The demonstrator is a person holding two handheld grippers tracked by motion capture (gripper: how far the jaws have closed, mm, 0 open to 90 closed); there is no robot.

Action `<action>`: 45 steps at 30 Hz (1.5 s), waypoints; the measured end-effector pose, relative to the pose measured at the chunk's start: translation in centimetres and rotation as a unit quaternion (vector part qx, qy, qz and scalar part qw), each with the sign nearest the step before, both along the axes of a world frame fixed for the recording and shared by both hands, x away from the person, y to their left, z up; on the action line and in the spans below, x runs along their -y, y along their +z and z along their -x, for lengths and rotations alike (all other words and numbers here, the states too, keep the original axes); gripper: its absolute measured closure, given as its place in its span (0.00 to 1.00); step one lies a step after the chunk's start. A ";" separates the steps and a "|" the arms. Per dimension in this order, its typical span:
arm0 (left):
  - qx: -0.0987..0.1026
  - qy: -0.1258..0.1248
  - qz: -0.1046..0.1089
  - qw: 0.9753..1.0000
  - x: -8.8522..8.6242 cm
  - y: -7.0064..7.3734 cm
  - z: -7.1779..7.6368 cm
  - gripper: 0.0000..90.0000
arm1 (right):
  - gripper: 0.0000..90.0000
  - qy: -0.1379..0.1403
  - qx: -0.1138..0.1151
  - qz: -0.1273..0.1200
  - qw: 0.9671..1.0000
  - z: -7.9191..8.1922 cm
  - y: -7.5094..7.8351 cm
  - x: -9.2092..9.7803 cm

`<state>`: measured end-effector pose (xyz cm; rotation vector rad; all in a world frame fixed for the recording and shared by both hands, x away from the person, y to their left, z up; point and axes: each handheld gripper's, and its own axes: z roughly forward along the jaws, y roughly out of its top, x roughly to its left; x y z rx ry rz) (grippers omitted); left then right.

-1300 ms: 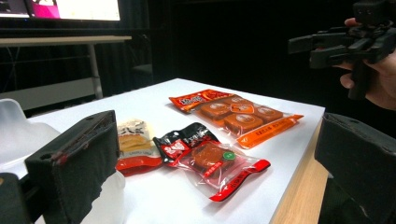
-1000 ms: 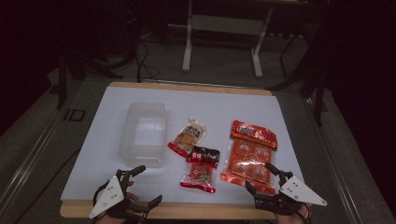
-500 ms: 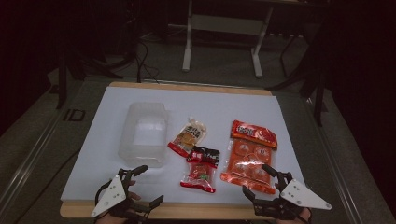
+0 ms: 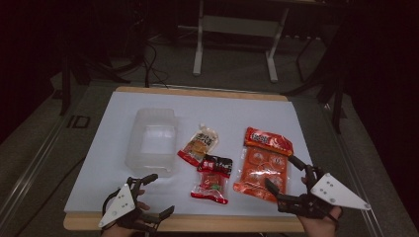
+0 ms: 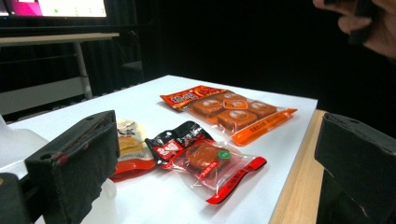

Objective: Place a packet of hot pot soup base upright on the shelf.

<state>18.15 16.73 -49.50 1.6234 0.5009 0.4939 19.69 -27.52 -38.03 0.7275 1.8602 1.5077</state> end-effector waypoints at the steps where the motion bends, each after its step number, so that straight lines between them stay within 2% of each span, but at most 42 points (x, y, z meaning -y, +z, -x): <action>1: 0.000 0.000 -0.001 1.000 0.0 0.0 -0.1 0.00 | 0.11 0.000 0.000 0.000 1.000 0.0 0.0 0.0; 5: 0.003 0.006 0.003 1.000 -0.1 0.3 0.0 0.00 | 0.11 -0.017 0.009 0.003 1.000 -1.2 1.0 0.7; 9: 0.005 0.006 0.000 1.000 -0.1 0.3 0.0 0.00 | 0.11 -0.025 0.013 0.002 1.000 -1.8 1.2 1.0; 10: 0.004 0.006 -0.002 1.000 -0.1 0.2 0.0 0.00 | 0.11 -0.035 0.019 0.012 0.999 -2.8 1.4 1.2; 15: 0.002 0.005 -0.006 1.000 0.0 0.0 0.0 0.00 | 0.11 -0.041 0.024 0.020 0.999 -4.2 1.4 1.4; 17: -0.001 0.005 -0.007 1.000 0.0 -0.1 0.0 0.00 | 0.11 -0.047 0.023 0.027 0.998 -5.0 1.4 1.5; 18: -0.005 0.005 -0.005 1.000 0.0 -0.2 -0.1 0.00 | 0.11 -0.049 0.010 0.024 0.998 -6.0 1.3 1.8; 19: -0.006 0.005 -0.004 1.000 -0.1 -0.3 -0.1 0.00 | 0.11 -0.049 0.010 0.024 0.998 -6.0 1.3 1.8; 20: -0.010 0.004 -0.001 1.000 -0.1 -0.4 -0.1 0.00 | 0.11 -0.051 0.003 0.024 0.998 -7.0 1.2 2.2; 22: -0.012 0.004 -0.001 1.000 -0.1 -0.5 -0.2 0.00 | 0.11 -0.055 0.001 0.026 0.998 -7.4 1.0 2.4; 23: -0.013 0.003 -0.002 1.000 0.0 -0.6 -0.2 0.00 | 0.11 -0.060 -0.003 0.031 0.998 -8.2 0.7 2.6; 26: -0.019 0.001 -0.003 1.000 0.1 -0.8 -0.4 0.00 | 0.11 -0.064 -0.002 0.037 0.997 -8.5 0.5 2.7; 27: -0.020 0.000 -0.003 1.000 0.1 -0.8 -0.4 0.00 | 0.11 -0.072 -0.010 0.047 0.996 -9.5 -0.1 3.1; 30: -0.021 -0.002 -0.007 1.000 0.2 -0.9 -0.3 0.00 | 0.11 -0.082 -0.037 0.052 0.995 -10.7 -0.8 3.5; 31: -0.021 -0.002 -0.007 1.000 0.2 -0.9 -0.3 0.00 | 0.11 -0.082 -0.037 0.052 0.995 -10.7 -0.8 3.5; 32: -0.019 -0.004 -0.008 1.000 0.3 -0.9 -0.2 0.00 | 0.11 -0.086 -0.051 0.051 0.994 -11.2 -1.1 3.7; 33: -0.018 -0.004 -0.009 1.000 0.4 -0.9 -0.2 0.00 | 0.11 -0.092 -0.069 0.039 0.993 -12.2 -1.8 4.2; 36: -0.019 -0.004 -0.009 1.000 0.5 -0.9 -0.2 0.00 | 0.11 -0.095 -0.078 0.034 0.992 -12.9 -2.3 4.5; 39: -0.020 -0.006 -0.010 1.000 0.6 -1.0 -0.2 0.00 | 0.11 -0.105 -0.092 0.041 0.989 -14.0 -3.1 4.8; 40: -0.022 -0.007 -0.011 1.000 0.6 -1.0 -0.2 0.00 | 0.11 -0.110 -0.104 0.048 0.987 -14.7 -3.6 5.0; 42: -0.022 -0.007 -0.012 1.000 0.6 -1.0 -0.2 0.00 | 0.11 -0.113 -0.110 0.050 0.986 -15.1 -3.9 5.1; 43: -0.022 -0.007 -0.012 1.000 0.6 -1.0 -0.2 0.00 | 0.11 -0.117 -0.122 0.051 0.984 -15.8 -4.4 5.3; 45: -0.023 -0.007 -0.010 1.000 0.6 -1.0 -0.2 0.00 | 0.11 -0.119 -0.127 0.049 0.983 -16.1 -4.7 5.4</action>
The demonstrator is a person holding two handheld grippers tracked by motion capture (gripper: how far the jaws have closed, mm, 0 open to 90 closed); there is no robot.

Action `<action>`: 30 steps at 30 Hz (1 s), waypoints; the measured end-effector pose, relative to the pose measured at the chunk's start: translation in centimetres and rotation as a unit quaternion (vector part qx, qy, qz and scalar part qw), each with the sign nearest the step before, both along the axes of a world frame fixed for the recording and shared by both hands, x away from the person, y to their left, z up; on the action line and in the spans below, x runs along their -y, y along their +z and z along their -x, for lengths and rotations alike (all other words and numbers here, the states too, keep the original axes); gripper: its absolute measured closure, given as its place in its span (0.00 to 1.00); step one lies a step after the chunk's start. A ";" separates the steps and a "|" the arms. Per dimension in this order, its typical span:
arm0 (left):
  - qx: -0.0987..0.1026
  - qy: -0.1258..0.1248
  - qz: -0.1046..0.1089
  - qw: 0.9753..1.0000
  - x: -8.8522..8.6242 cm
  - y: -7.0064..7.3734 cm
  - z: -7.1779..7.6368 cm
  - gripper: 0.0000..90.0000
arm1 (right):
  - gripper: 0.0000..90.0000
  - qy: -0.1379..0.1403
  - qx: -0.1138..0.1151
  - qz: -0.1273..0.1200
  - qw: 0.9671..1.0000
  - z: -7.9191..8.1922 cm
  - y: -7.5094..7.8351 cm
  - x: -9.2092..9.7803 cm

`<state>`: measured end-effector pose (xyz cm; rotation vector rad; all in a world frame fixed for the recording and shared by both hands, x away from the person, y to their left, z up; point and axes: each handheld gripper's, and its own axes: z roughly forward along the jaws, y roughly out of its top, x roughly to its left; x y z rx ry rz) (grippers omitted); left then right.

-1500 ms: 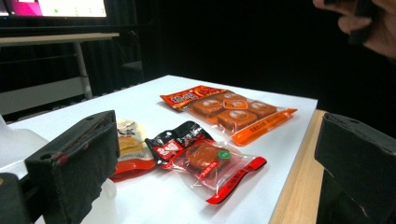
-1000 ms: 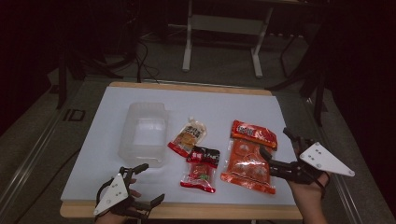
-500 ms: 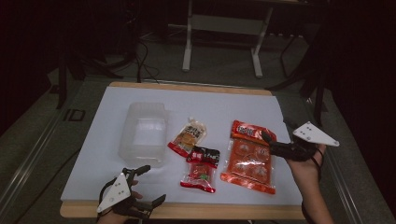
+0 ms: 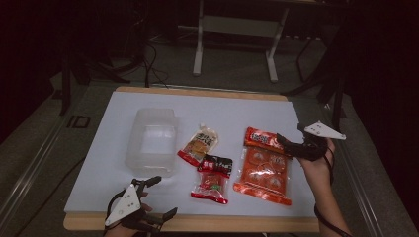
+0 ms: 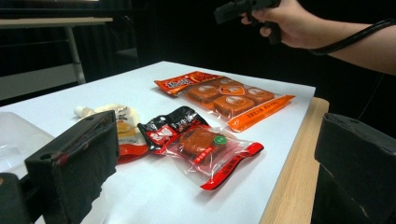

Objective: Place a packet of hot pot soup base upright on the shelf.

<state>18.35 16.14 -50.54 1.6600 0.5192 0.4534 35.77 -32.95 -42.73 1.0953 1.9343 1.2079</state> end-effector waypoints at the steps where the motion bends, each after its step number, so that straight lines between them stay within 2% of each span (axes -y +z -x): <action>1: 0.001 0.000 0.000 1.000 0.0 0.0 0.0 0.00 | 0.11 -0.003 -0.004 0.000 1.000 -0.3 -0.2 0.1; 7: 0.000 0.001 0.000 1.000 0.0 0.0 0.0 0.00 | 0.11 -0.015 -0.022 -0.006 1.000 -1.8 -1.5 0.9; 11: 0.001 0.003 -0.001 1.000 0.0 0.1 0.0 0.00 | 0.11 -0.022 -0.037 0.005 0.999 -2.6 -2.3 1.0; 15: 0.001 0.005 -0.002 1.000 -0.1 0.2 0.1 0.00 | 0.11 -0.034 -0.064 0.003 0.997 -3.8 -3.7 1.7; 19: 0.001 0.004 -0.003 1.000 -0.1 0.1 0.1 0.00 | 0.11 -0.039 -0.074 0.002 0.996 -4.2 -4.3 1.9; 23: -0.002 0.004 -0.001 1.000 -0.1 0.1 0.0 0.00 | 0.11 -0.044 -0.098 0.007 0.994 -4.9 -5.9 2.1; 30: -0.006 0.006 -0.007 1.000 -0.1 -0.1 -0.1 0.00 | 0.15 -0.051 -0.122 0.011 0.991 -5.7 -7.8 2.4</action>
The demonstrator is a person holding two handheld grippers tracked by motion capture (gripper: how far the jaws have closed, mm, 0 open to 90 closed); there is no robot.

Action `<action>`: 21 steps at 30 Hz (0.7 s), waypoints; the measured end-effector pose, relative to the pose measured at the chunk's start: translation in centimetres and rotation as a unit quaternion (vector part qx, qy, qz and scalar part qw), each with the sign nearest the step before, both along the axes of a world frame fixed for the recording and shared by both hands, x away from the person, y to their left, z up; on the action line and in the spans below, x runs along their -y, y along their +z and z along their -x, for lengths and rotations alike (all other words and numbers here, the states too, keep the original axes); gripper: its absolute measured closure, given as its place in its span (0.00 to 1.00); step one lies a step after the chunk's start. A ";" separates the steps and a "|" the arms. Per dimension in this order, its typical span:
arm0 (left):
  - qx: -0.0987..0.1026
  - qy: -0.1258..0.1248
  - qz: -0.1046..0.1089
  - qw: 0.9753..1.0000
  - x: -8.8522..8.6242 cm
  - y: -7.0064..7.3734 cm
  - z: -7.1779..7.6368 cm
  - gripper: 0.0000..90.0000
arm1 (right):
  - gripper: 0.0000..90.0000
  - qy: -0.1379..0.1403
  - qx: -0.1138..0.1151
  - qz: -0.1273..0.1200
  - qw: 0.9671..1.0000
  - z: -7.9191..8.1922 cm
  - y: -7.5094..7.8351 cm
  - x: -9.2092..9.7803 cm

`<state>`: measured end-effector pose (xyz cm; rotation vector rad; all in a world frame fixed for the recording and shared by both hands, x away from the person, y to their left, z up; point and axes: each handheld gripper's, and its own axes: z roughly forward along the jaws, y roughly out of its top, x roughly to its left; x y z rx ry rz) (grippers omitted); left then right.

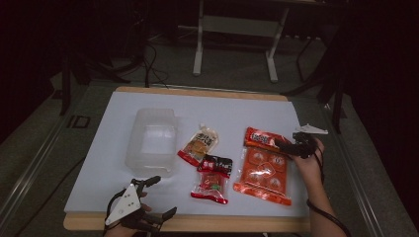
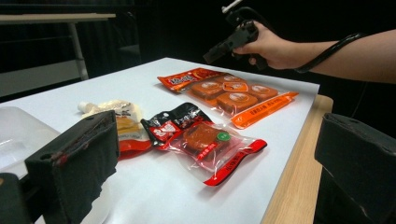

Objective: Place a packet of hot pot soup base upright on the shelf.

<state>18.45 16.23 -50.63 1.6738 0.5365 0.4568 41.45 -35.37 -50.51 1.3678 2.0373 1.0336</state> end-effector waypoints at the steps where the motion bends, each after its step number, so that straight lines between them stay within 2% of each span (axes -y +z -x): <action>1: 0.000 0.000 0.000 1.000 0.0 0.0 0.0 0.00 | 0.15 -0.003 -0.006 0.001 1.000 -0.3 -0.5 0.1; 7: -0.003 0.000 0.000 1.000 0.0 -0.1 0.0 0.00 | 0.15 -0.010 -0.022 0.003 1.000 -0.9 -1.5 0.4; 8: -0.003 0.000 -0.002 1.000 0.0 -0.1 0.0 0.00 | 0.14 -0.013 -0.030 0.006 0.999 -1.1 -1.9 0.6; 13: -0.005 -0.001 -0.003 1.000 -0.1 -0.1 -0.1 0.00 | 0.12 -0.020 -0.039 0.014 0.999 -1.5 -2.8 0.9; 17: -0.007 -0.002 -0.004 1.000 -0.1 -0.2 -0.1 0.00 | 0.11 -0.024 -0.057 -0.013 0.998 -1.8 -3.3 1.3; 21: -0.007 -0.004 -0.008 1.000 0.0 -0.2 0.0 0.00 | 0.11 -0.020 -0.061 0.009 0.998 -1.8 -3.3 1.0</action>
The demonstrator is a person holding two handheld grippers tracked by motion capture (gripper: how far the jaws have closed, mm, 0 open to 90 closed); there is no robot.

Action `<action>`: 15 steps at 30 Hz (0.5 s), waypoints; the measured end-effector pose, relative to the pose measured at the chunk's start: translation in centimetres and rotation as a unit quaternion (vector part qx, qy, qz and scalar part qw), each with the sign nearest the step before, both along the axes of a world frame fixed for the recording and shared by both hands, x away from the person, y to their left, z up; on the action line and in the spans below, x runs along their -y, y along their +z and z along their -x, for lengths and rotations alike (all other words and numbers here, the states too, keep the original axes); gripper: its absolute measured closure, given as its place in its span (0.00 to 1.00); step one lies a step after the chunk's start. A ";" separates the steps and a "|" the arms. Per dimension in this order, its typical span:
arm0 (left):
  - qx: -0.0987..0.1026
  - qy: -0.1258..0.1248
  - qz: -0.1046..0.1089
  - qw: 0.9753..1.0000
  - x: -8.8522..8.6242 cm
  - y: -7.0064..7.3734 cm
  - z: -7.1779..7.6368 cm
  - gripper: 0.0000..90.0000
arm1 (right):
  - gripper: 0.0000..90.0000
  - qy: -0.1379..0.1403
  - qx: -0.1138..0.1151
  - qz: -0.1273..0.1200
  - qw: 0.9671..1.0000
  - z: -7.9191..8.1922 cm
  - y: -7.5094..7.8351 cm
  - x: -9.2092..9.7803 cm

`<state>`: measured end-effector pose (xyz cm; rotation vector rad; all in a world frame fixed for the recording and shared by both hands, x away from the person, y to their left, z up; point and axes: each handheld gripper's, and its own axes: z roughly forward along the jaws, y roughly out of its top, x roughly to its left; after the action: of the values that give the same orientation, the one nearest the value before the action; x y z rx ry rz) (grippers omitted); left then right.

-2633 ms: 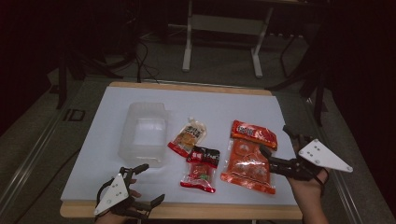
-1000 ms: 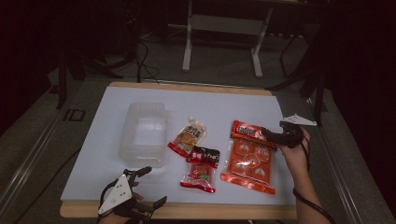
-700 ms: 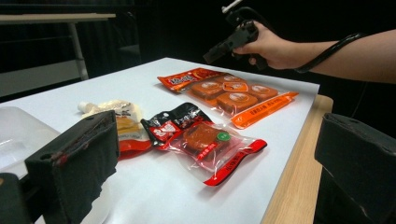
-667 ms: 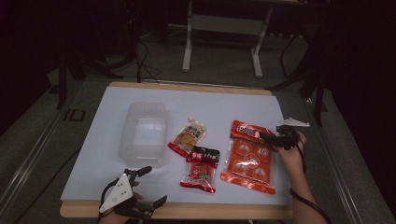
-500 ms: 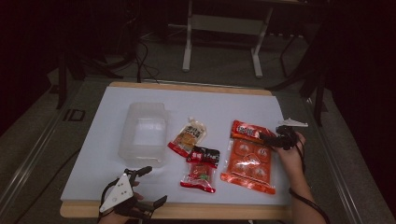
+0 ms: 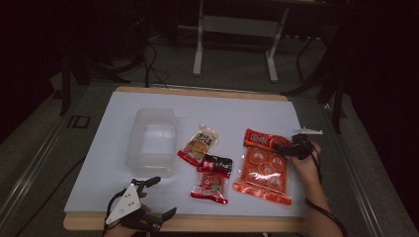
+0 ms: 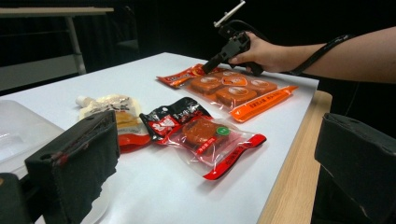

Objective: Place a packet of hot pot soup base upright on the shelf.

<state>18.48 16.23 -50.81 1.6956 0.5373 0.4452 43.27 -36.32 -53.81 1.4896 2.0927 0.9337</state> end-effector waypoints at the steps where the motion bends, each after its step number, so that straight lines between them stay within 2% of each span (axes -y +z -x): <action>1: 0.001 -0.001 -0.001 1.000 0.0 0.0 0.0 0.00 | 0.11 0.002 0.000 0.003 1.000 0.0 0.0 -0.1; 6: -0.002 -0.003 -0.003 1.000 0.1 0.0 0.0 0.00 | 0.21 0.002 0.004 0.004 1.000 0.5 0.0 -0.2; 7: -0.002 -0.004 -0.003 1.000 0.1 0.0 0.0 0.00 | 0.29 0.004 0.003 0.009 1.000 0.7 0.2 -0.2; 8: -0.002 -0.004 -0.003 1.000 0.1 0.0 0.0 0.00 | 0.29 0.004 0.003 0.009 1.000 0.7 0.2 -0.2; 11: -0.002 -0.005 -0.004 1.000 0.2 0.0 0.0 0.00 | 0.46 0.008 -0.001 0.015 1.000 1.0 0.5 -0.3; 15: -0.004 -0.007 -0.004 1.000 0.2 0.0 0.0 0.00 | 0.60 0.018 0.001 0.017 1.000 1.3 0.6 -0.5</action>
<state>18.50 16.00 -50.85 1.7073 0.5304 0.4320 41.95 -35.86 -53.23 1.4379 2.1290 0.9069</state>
